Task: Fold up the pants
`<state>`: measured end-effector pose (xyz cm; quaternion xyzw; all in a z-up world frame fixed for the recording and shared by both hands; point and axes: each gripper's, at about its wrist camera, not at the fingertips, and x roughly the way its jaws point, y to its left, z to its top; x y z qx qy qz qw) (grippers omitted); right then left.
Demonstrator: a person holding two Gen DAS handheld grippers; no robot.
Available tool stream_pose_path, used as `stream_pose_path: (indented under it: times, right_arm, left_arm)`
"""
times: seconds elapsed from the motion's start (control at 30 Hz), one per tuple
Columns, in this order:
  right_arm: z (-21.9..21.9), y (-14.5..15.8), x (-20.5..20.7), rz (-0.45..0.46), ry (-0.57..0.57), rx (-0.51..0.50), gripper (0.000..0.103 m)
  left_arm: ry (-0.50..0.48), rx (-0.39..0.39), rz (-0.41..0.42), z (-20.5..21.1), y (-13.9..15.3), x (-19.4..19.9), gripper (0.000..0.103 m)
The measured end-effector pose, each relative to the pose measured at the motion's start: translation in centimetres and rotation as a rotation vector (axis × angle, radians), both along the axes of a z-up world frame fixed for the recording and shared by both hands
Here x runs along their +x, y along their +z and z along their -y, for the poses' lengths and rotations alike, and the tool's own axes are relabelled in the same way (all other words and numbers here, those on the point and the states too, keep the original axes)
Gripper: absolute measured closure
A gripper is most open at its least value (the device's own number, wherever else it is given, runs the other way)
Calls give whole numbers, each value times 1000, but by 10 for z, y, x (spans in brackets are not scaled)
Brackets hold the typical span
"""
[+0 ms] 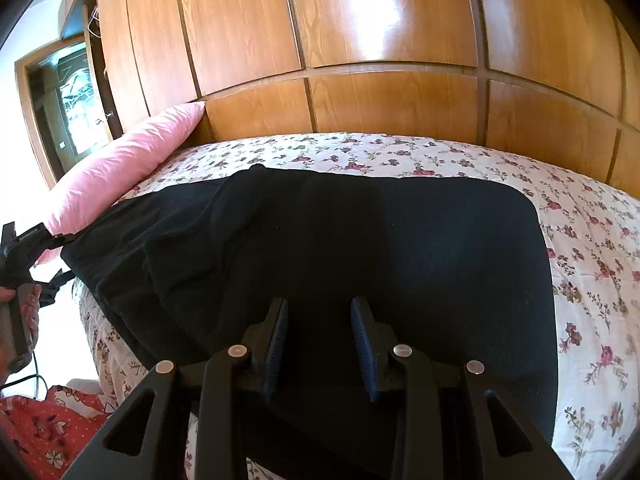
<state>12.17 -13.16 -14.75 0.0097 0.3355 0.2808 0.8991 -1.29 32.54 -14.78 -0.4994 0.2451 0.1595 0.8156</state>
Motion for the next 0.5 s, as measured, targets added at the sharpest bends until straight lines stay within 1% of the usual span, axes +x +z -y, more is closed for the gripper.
stream_pose_path:
  times: [0.07,0.1,0.13,0.2,0.3,0.37,0.43,0.47,0.5]
  right_arm:
    - [0,0,0,0,-1,2,69]
    - [0,0,0,0,-2,3,69]
    - [0,0,0,1,-2,2,69]
    - [0,0,0,1,-1,1,69]
    - [0,0,0,2,-3,4,69]
    - [0,0,0,1,-3,4,69]
    - [0,0,0,1,-2,3,69]
    - [0,0,0,0,-3,3,69]
    - [0,0,1,-1,-4,4,69]
  left_arm:
    - [-17,6,12,3,-1,4,32]
    - [-52,19,14,4,-3,10,32]
    - [-79,42,9,5,-2,14,32]
    - [-121,84,29,7,1,21,32]
    - [-175,121,43,8,-2,36,32]
    - [-177,156,50,9,-2,45,32]
    - [-168,163,53,8,-2,50,34]
    - [-157,160,47,8,-3,54,37]
    - [-134,155,38,7,-3,56,48]
